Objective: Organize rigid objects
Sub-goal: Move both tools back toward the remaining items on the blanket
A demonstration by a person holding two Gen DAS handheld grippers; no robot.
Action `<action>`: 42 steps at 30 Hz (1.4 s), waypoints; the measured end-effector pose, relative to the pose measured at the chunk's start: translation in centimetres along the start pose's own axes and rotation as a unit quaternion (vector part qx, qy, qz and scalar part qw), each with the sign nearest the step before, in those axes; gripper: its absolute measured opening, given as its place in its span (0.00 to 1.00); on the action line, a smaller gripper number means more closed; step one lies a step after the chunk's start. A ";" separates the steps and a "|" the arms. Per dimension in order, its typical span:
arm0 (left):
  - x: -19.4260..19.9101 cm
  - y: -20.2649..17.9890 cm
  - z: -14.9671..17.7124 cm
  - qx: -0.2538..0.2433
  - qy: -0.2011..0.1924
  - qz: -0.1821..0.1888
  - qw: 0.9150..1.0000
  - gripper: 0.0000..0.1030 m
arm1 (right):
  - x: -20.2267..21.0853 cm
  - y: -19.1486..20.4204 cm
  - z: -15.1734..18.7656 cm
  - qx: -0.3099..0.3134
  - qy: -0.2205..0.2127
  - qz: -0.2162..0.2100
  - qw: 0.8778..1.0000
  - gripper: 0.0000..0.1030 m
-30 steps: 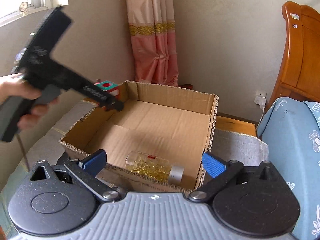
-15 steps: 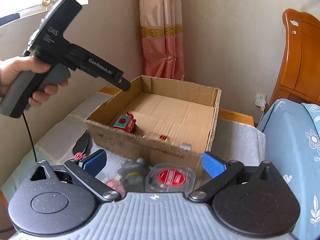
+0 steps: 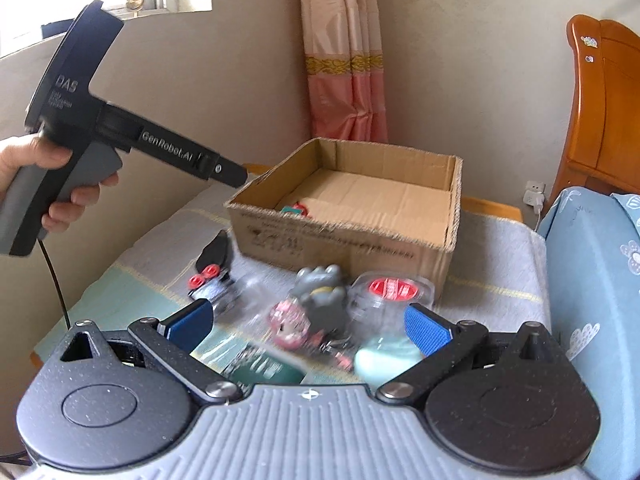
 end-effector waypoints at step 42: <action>-4.3 2.5 13.1 0.037 0.089 -0.041 0.994 0.98 | -6.0 4.2 3.7 0.089 0.067 -0.077 0.991 1.00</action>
Point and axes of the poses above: each gripper's, at about its wrist camera, not at the fingertips, and x roughly against the way its jaws point, y to its left, z to its underside, the point moved 10 cm from there along -x, roughly the way its jaws point, and after that the axes turned 2 degrees about -z, right-handed, at the moved point
